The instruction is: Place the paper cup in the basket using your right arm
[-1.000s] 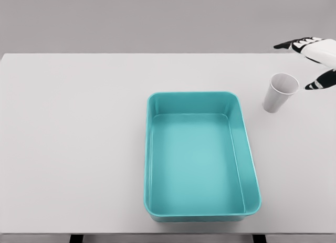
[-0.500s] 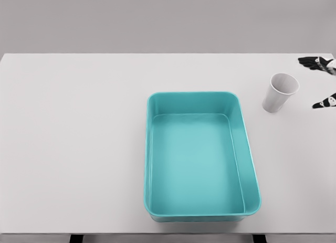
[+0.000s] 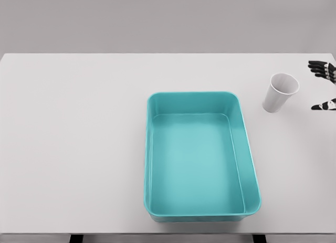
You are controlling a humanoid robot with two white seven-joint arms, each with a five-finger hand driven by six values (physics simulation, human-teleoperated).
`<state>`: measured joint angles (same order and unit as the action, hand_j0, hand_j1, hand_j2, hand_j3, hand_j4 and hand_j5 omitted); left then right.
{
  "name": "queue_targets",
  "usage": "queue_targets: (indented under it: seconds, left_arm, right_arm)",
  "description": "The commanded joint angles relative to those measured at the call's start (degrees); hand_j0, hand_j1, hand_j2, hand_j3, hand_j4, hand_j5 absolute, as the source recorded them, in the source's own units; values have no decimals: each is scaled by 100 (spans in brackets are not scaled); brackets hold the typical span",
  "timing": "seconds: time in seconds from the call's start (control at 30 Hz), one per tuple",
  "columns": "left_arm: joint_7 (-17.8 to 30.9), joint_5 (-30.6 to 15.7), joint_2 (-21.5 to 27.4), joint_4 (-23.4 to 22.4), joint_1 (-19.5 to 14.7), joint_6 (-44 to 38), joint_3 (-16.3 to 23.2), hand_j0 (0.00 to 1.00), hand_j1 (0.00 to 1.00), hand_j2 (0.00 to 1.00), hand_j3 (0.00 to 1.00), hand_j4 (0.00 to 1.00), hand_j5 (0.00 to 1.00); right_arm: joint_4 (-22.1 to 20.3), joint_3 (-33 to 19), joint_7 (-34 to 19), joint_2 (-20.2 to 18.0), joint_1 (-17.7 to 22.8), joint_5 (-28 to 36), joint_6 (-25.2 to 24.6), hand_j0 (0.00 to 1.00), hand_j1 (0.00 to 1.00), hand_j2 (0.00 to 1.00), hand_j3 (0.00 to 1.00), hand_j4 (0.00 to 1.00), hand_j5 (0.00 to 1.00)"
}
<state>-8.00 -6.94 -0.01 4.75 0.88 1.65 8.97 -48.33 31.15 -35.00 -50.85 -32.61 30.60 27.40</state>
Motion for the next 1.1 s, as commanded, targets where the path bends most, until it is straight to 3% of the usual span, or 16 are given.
queue_targets:
  seconds: [0.0,0.2,1.07]
  left_arm:
    - [0,0,1,0,0,2,0,100,100,100,100,100,100]
    - [0,0,1,0,0,2,0,100,100,100,100,100,100]
    - [0,8,1,0,0,2,0,100,100,100,100,100,100]
  right_arm:
    - [201,-4,0,145,-9,-45,-7,100,100,100,100,100,100]
    - [562,-65,0,444,-132,-71,-7,100,100,100,100,100,100]
    - [368,-56,0,664,-220,-221,-104,100,100,100,100,100,100]
